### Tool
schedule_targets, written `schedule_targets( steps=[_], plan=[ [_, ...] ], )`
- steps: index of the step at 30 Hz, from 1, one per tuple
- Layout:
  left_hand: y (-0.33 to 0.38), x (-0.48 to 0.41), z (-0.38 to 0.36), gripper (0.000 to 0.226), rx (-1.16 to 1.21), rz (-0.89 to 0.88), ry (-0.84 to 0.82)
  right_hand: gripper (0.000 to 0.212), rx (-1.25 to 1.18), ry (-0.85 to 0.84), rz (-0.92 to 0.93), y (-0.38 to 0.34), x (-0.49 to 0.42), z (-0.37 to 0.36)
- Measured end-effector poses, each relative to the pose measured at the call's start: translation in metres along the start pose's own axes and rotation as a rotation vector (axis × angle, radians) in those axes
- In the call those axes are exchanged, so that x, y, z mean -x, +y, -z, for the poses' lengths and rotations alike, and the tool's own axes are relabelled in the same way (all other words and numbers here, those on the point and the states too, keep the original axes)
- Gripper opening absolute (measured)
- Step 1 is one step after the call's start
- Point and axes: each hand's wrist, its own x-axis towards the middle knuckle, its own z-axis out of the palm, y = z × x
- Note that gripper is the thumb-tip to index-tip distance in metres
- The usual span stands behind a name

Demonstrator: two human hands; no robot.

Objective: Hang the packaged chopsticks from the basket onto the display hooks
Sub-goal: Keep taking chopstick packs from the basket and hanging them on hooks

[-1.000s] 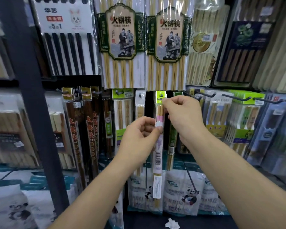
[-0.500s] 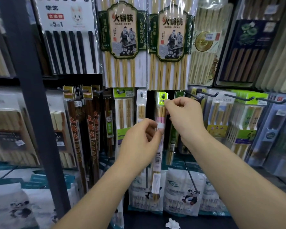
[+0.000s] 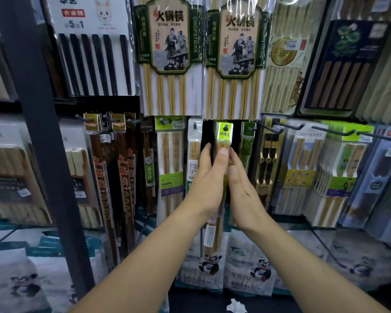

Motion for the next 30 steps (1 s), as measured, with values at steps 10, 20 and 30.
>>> schedule_targets(
  steps=[10,20,30],
  plan=[
    [-0.024,-0.036,-0.011,0.062,0.071,-0.015,0.09,0.084,-0.246,0.004,-0.072,0.041,-0.034,-0.019],
    [-0.039,-0.077,-0.019,0.053,0.118,-0.021,0.179,0.075,-0.282,0.053,-0.096,0.066,-0.068,-0.022],
    [-0.047,-0.06,-0.011,0.072,0.084,-0.061,0.132,0.093,-0.235,0.044,-0.042,0.073,-0.056,-0.027]
  ],
)
